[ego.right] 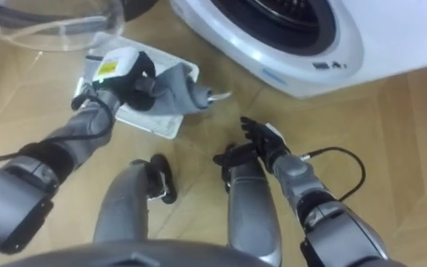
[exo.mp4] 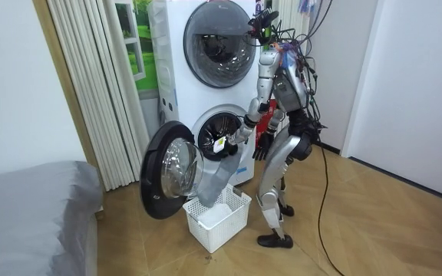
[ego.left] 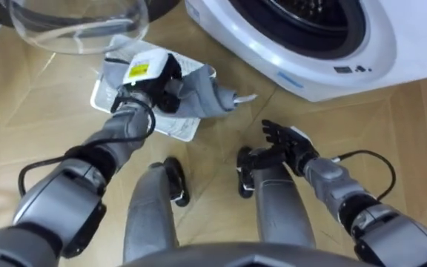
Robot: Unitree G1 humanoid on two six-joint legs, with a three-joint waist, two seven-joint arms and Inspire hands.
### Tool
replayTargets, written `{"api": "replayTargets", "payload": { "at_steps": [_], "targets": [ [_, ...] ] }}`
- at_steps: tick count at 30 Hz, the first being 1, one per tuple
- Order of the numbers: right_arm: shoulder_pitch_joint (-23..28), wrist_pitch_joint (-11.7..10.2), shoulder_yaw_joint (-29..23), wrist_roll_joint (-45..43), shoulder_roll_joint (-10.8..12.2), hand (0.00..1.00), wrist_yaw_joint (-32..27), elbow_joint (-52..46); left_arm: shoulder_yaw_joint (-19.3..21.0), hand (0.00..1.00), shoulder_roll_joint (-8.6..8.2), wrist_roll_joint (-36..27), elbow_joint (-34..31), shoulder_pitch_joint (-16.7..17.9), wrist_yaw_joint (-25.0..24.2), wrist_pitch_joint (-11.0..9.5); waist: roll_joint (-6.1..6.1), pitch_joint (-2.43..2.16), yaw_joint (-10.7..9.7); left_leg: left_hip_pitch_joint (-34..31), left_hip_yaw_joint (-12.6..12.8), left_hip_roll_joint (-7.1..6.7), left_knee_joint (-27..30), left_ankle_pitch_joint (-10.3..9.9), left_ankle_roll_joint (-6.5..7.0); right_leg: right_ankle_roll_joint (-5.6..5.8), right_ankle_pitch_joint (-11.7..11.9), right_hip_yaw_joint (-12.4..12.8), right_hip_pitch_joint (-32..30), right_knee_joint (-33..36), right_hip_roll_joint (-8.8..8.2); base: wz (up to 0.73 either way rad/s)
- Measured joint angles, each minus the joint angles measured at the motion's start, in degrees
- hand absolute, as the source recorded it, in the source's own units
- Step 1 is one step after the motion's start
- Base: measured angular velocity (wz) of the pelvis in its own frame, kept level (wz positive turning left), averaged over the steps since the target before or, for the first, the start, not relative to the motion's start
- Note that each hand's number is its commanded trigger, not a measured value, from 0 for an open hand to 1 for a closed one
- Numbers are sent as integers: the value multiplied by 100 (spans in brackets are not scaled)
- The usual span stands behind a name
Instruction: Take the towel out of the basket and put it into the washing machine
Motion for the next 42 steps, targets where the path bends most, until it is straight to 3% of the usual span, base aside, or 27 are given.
{"api": "replayTargets", "payload": {
  "at_steps": [5, 8, 11, 14, 17, 19, 22, 25, 31, 32, 33, 35, 39, 42],
  "targets": [
    [-3, 30, -6, -453, 15, 0, 19, -7, -27, 100, 30, -2316, -769, 416, -1228, -79, -24, -11, 170, 15, 13, -30, -58, 44, 13, 12, 6, -37, 8, -57, -41, 6],
    [-59, 69, -7, -481, 27, 0, 87, -8, -270, 100, 36, -3618, -857, 487, -2076, -67, -33, -18, 160, 14, -46, -40, -60, 48, 10, 12, 7, -117, 69, -97, -51, 8],
    [-43, 75, -117, -500, 61, 0, 204, -9, -474, 100, -55, -4730, -886, 541, -2903, -35, -58, -38, 156, 46, -167, -36, -45, 52, 4, 29, 22, -203, 214, -201, -6, 12],
    [-24, 79, -238, -542, 110, 0, 213, -32, -576, 100, -96, -5349, -1100, 648, -3642, 85, -98, -84, 153, 77, -206, -37, -43, 52, 4, 33, 26, -247, 288, -222, 0, 6],
    [-23, 92, -244, -588, 96, 0, 282, -31, -662, 100, -117, -5682, -1279, 665, -4310, 276, -96, -103, 181, 164, -249, -32, -77, 70, -8, 29, 59, -299, 414, -296, 15, 6],
    [2, 192, -240, -598, 84, 0, 340, -15, -749, 100, -125, -5746, -1299, 682, -4594, 413, -71, -192, 180, 226, -250, -36, -109, 76, -5, 33, 65, -301, 477, -321, 14, 0],
    [16, 383, -237, -607, 79, 0, 420, 5, -903, 100, -123, -5980, -1305, 681, -4920, 626, -59, -224, 173, 451, -252, -56, -244, 94, -14, 41, 86, -291, 681, -402, 17, 0],
    [9, 493, -243, -629, 58, 0, 452, -5, -889, 100, -111, -6220, -1305, 672, -5281, 805, -60, -225, 175, 563, -250, -117, -383, 168, -18, 59, 104, -229, 724, -428, 8, 0],
    [11, 822, -244, -801, 54, 0, 465, -47, -859, 100, -75, -6233, -1307, 673, -5585, 1187, -22, -238, 185, 574, -251, -96, -457, 208, -42, 30, 154, -226, 724, -499, 46, -1],
    [11, 833, -255, -886, 41, 13, 475, -53, -858, 100, -75, -6276, -1308, 673, -5622, 1250, 16, -241, 183, 572, -251, -98, -460, 208, -41, 32, 155, -233, 725, -511, 43, 0],
    [11, 837, -287, -923, 36, 100, 490, -54, -866, 100, -75, -6330, -1308, 676, -5629, 1277, 40, -243, 183, 572, -251, -100, -466, 208, -41, 35, 157, -234, 725, -518, 41, 0],
    [10, 833, -344, -930, 3, 100, 505, -70, -864, 100, -79, -6475, -1393, 677, -5670, 1365, 137, -243, 191, 572, -232, -113, -489, 212, -35, 37, 157, -235, 715, -514, 17, 0],
    [5, 810, -348, -928, 3, 100, 474, -46, -859, 100, -136, -6517, -1827, 671, -5696, 1410, 192, -245, 271, 571, -231, -108, -470, 215, -40, 30, 151, -240, 706, -508, 13, 0],
    [5, 811, -354, -929, 58, 100, 347, -33, -788, 100, -393, -6826, -1880, 656, -5741, 1410, 192, -246, 320, 571, -241, -105, -460, 216, -41, 30, 152, -243, 716, -524, 18, 0]
  ]
}}
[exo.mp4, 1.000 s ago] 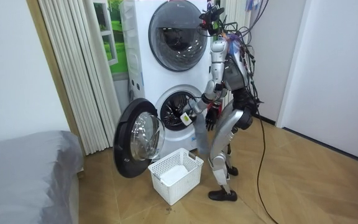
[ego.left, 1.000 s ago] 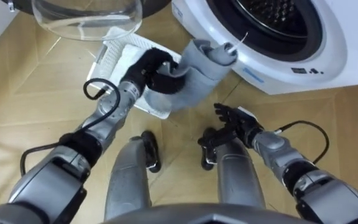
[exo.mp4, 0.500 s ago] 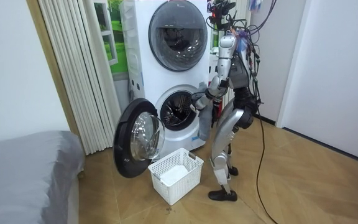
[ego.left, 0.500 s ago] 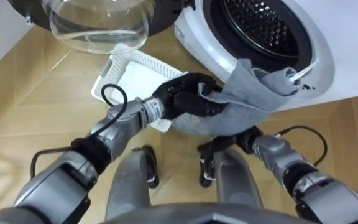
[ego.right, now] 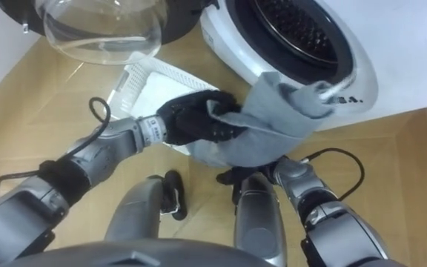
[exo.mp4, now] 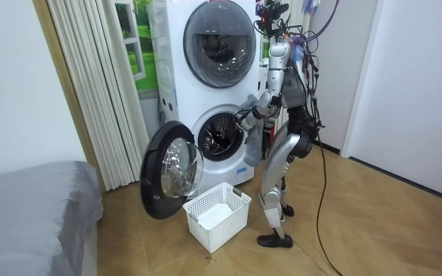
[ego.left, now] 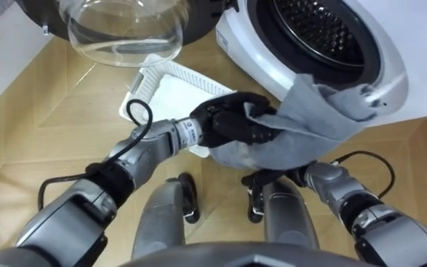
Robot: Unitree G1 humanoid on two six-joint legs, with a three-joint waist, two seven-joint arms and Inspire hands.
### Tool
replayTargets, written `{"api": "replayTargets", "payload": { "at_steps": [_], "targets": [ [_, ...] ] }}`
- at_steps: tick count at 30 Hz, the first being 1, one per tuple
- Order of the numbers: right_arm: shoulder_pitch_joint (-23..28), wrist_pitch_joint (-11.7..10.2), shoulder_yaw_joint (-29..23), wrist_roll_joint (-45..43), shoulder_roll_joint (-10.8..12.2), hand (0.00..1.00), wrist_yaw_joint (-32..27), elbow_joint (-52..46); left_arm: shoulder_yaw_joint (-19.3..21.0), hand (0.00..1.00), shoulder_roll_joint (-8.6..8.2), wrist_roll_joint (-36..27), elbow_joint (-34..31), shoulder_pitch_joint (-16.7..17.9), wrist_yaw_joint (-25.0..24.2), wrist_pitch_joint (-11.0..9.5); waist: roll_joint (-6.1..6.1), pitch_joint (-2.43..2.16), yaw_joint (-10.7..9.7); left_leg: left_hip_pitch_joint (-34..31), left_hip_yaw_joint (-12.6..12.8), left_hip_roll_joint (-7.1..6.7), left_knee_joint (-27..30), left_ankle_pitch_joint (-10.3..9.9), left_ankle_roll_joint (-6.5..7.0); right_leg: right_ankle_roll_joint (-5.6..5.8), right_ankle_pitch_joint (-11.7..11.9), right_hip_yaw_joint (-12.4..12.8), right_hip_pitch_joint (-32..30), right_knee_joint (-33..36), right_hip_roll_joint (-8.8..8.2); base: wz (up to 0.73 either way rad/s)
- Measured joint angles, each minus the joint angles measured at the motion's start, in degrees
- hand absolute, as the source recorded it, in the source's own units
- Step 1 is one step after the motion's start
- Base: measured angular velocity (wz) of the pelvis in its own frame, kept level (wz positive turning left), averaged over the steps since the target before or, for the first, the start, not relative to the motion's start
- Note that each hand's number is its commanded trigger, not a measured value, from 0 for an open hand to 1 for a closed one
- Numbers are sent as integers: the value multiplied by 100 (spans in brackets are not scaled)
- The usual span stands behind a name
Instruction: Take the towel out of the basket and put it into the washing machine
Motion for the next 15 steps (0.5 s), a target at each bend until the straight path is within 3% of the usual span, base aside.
{"api": "replayTargets", "payload": {
  "at_steps": [2, 4, 15],
  "targets": [
    [4, -1, -5, -3, 54, 100, -105, -7, 32, 100, -157, -324, 0, 0, 0, -3, -4, 2, 12, 0, 0, 5, 18, 0, 0, 0, 0, 2, 1, 6, 4, 0],
    [7, -2, -13, -2, 102, 100, -149, -8, 50, 100, -209, -514, -1, 0, -2, -14, -9, 6, 8, 0, 0, 13, 32, 0, 0, -1, 1, 5, 1, 10, 11, 0],
    [4, -120, -179, 28, 170, 100, -360, -42, 122, 100, -202, -1128, -3, 2, -7, -44, -69, 21, 20, -4, 47, 95, 36, 0, -3, -19, 63, 60, -3, -61, 101, -4]
  ]
}}
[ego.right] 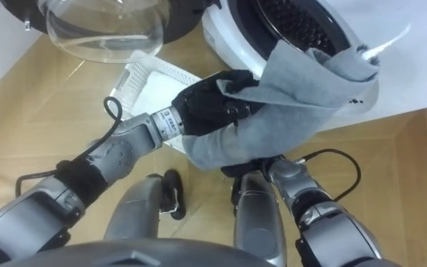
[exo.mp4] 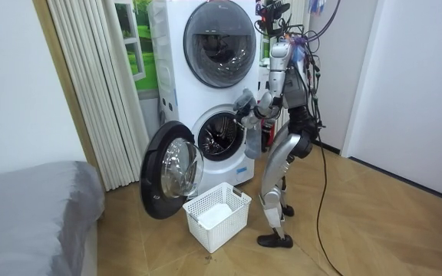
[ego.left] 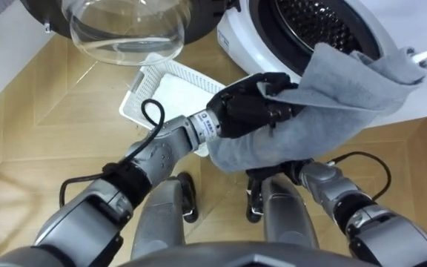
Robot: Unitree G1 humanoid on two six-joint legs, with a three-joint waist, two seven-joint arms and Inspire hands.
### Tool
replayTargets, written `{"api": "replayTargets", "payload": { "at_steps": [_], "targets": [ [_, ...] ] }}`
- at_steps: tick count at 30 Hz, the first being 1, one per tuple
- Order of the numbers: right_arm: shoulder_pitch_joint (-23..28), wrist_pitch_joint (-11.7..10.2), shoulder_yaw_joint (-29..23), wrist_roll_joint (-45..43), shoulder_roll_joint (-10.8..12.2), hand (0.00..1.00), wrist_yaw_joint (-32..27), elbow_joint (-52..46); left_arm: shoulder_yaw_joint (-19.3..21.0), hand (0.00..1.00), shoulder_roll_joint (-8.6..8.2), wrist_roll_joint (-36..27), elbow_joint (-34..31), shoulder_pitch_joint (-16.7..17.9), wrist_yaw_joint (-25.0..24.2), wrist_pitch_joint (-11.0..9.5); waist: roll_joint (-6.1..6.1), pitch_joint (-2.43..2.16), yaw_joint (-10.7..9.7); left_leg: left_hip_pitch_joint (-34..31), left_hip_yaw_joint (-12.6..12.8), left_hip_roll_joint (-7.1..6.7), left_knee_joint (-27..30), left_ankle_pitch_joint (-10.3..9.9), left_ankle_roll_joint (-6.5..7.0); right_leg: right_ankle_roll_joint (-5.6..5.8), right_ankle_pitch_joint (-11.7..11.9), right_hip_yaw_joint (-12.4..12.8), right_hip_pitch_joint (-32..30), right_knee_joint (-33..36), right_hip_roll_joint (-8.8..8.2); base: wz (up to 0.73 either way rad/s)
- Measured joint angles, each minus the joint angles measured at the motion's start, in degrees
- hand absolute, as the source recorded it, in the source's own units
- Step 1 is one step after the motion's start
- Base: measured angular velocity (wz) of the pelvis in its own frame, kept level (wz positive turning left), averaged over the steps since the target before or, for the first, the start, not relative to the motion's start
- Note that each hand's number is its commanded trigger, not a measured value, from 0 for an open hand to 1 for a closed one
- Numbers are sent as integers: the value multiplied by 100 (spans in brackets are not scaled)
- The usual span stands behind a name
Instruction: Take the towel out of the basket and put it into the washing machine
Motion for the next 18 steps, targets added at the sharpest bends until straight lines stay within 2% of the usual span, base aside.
{"api": "replayTargets", "payload": {
  "at_steps": [7, 8, 9, 12, 18],
  "targets": [
    [10, 9, -237, 5, 24, 100, -46, -301, 589, 100, 42, -297, 2, 36, 28, 2, -36, 20, -6, -7, 10, 8, 1, 0, -1, -1, -3, 5, -8, -7, 10, 0],
    [76, 7, -304, -38, 15, 100, -46, -393, 674, 9, 69, -316, 3, 59, 27, 5, -47, 23, 8, -6, 12, 8, -11, 0, -1, -2, -3, 8, -9, -15, 12, 0],
    [99, 7, -339, -49, 36, 100, -47, -415, 740, 0, 75, -328, 3, 89, 28, 5, -56, 20, 9, -2, 16, 7, -20, 0, -1, -2, -3, 13, -10, -17, 12, 0],
    [173, 17, -442, -153, 85, 100, -49, -435, 996, 0, 155, -505, 3, 320, 30, 3, -58, 18, 27, -1, 25, 7, -35, 0, -2, -1, 0, 13, -18, -39, 12, 0],
    [278, 96, -636, -402, 79, 100, -199, -428, 1301, 0, 257, -906, 82, 728, 23, 3, -46, 12, 336, -2, 33, 6, -107, 2, -8, -5, 26, 2, -29, -111, 20, 0]
  ]
}}
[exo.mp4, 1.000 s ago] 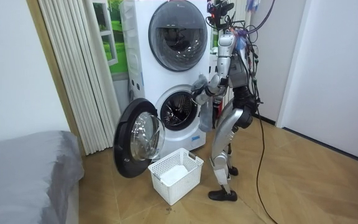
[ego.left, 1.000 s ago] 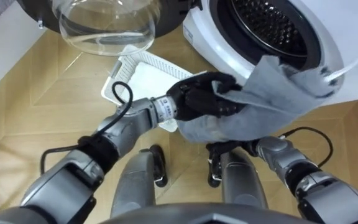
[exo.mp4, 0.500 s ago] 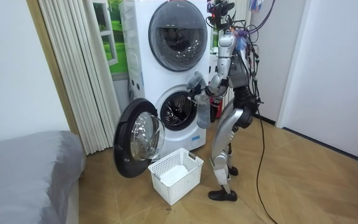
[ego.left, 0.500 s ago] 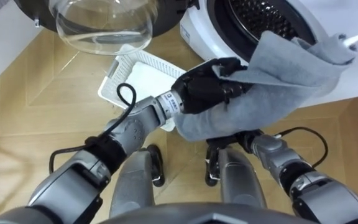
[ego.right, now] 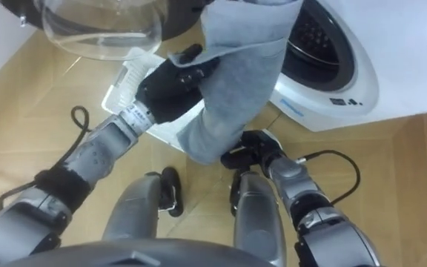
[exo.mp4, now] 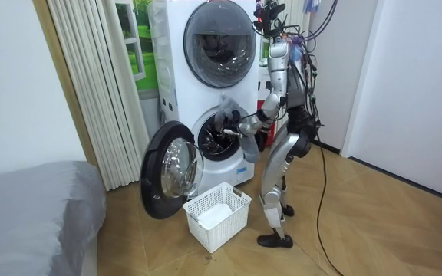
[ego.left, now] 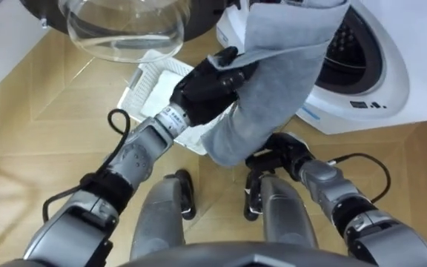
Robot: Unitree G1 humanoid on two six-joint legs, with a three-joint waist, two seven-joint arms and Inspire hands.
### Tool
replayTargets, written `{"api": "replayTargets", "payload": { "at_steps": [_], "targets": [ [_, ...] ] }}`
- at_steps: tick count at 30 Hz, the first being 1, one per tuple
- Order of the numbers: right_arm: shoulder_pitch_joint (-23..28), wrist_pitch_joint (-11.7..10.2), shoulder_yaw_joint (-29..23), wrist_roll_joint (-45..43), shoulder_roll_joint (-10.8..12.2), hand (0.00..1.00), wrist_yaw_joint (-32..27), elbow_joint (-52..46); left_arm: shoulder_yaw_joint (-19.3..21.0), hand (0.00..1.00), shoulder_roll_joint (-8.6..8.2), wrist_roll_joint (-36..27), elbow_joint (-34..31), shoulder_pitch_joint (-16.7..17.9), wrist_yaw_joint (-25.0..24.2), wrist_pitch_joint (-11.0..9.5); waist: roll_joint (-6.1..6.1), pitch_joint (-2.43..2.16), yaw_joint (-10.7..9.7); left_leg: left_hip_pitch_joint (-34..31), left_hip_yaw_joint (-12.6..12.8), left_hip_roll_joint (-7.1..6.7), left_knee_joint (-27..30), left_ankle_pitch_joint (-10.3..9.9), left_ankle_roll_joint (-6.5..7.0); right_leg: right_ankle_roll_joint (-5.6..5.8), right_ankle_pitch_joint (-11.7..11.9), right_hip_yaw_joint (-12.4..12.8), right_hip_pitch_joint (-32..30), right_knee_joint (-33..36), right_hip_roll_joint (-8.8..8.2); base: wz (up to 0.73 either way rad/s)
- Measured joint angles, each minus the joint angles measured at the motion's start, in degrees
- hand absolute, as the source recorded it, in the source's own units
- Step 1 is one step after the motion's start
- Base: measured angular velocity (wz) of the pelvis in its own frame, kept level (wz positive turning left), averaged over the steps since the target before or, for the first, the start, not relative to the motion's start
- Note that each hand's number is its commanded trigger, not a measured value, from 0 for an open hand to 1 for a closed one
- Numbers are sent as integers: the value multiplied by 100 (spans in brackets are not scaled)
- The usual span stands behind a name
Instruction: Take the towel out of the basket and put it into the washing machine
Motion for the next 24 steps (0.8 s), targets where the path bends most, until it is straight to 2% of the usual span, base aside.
{"api": "replayTargets", "payload": {
  "at_steps": [4, 5, 9, 11, 15, 17, 19, 24],
  "targets": [
    [140, 10, -37, -44, -105, 100, -70, -19, 388, 0, 61, -67, 516, 226, 42, -6, 56, -35, 188, 24, 7, -3, -73, 5, -8, 4, 10, 1, 17, -72, 14, 0],
    [205, 10, -36, -63, -161, 100, -107, -27, 402, 0, 97, -62, 728, 262, 117, -14, 71, -41, 272, 24, 4, -1, -83, 9, -14, 2, 12, -10, 22, -84, 18, 0],
    [235, 11, -61, -83, -264, 100, -172, -42, 463, 0, 267, 210, 1123, 515, 530, -95, 73, -43, 325, 17, 0, -6, -147, 20, -33, -2, 14, -16, 1, -105, 22, 0],
    [229, 6, -178, -76, -293, 100, -223, -53, 611, 0, 287, 684, 1198, 690, 761, -150, 75, -42, 352, 9, 1, -7, -161, 24, -39, -2, 14, -9, -11, -105, 22, 0],
    [189, 6, -170, 7, -349, 100, -280, 32, 604, 0, 285, 1458, 1279, 679, 1112, -269, 82, -38, 432, 6, 3, -10, -179, 25, -39, -2, 13, -14, -11, -99, 15, 0],
    [186, 10, -146, 11, -348, 100, -304, 82, 600, 0, 277, 2224, 1308, 651, 1509, -348, 84, -39, 429, 6, 3, -13, -189, 25, -39, -1, 13, -17, -8, -98, 13, 0],
    [243, 20, -111, 12, -348, 100, -359, 81, 592, 0, 257, 2654, 1303, 658, 1790, -351, 85, -39, 428, 6, 4, -14, -185, 25, -39, -1, 12, -16, -9, -96, 13, 0],
    [273, 22, -135, 247, -369, 100, -535, 81, 586, 0, 239, 3263, 1291, 606, 2362, -416, 84, -38, 419, -116, 36, -21, -98, 30, -32, -12, 3, -2, -169, 9, -29, -1]
  ]
}}
